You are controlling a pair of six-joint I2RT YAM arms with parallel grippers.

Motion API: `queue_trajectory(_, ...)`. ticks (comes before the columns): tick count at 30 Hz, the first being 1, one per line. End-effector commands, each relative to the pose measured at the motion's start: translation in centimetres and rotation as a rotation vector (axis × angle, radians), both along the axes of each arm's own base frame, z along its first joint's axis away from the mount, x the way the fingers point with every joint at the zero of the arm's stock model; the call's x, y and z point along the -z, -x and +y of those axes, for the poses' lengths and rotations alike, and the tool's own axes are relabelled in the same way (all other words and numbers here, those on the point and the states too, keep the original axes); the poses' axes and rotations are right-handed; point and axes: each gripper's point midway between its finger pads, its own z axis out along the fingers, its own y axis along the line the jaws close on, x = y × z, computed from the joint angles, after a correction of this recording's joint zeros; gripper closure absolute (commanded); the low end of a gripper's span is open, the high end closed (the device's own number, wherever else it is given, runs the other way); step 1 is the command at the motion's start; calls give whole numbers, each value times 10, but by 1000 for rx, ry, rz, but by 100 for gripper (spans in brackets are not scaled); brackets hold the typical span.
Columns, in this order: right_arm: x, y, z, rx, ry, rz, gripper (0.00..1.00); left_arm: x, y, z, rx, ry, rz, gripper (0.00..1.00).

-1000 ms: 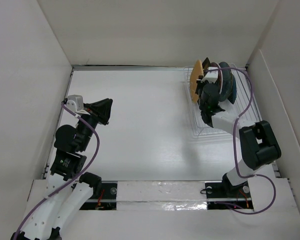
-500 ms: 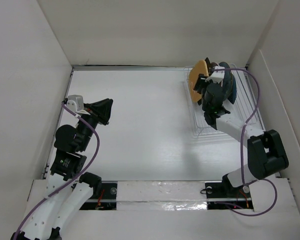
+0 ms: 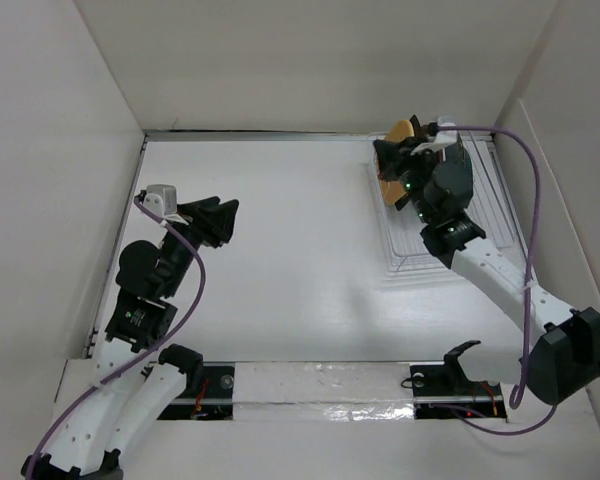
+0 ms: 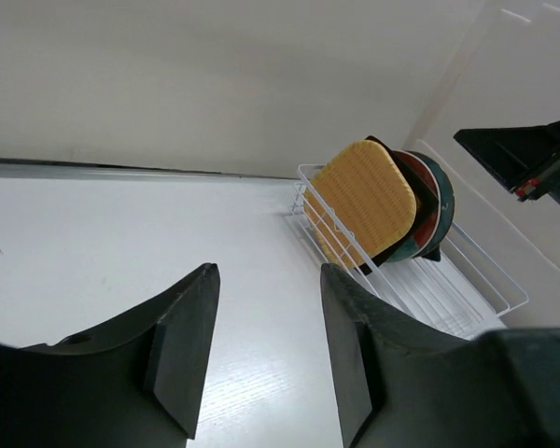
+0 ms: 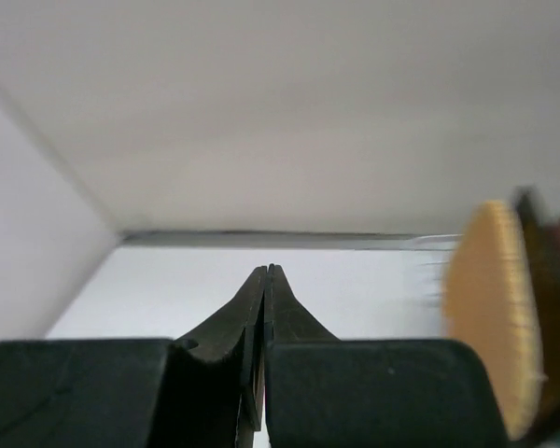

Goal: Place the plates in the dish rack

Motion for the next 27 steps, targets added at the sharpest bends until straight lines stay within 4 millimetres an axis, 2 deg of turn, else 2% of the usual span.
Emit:
queue_trajectory(1,4,42,93,-368,-8,43,100,-11,1,-5,28,6,-27,55)
queue_trajectory(3,18,50,116,-415,35,86,100,-13,2,-6,37,7,-29,48)
queue_trajectory(4,22,58,134,-450,53,96,100,-14,2,-6,37,8,-32,45)
queue_trajectory(7,27,67,150,-470,90,97,82,-13,1,-3,20,10,-30,41)
queue_trajectory(8,28,74,158,-491,103,95,73,-13,2,-3,22,9,-32,40)
queue_trajectory(11,24,84,163,-500,124,77,58,-17,5,-1,18,15,-56,40)
queue_trajectory(16,28,94,173,-529,153,77,57,-17,4,0,10,13,-49,40)
queue_trajectory(27,33,87,167,-475,171,85,57,-15,3,-1,13,8,-37,41)
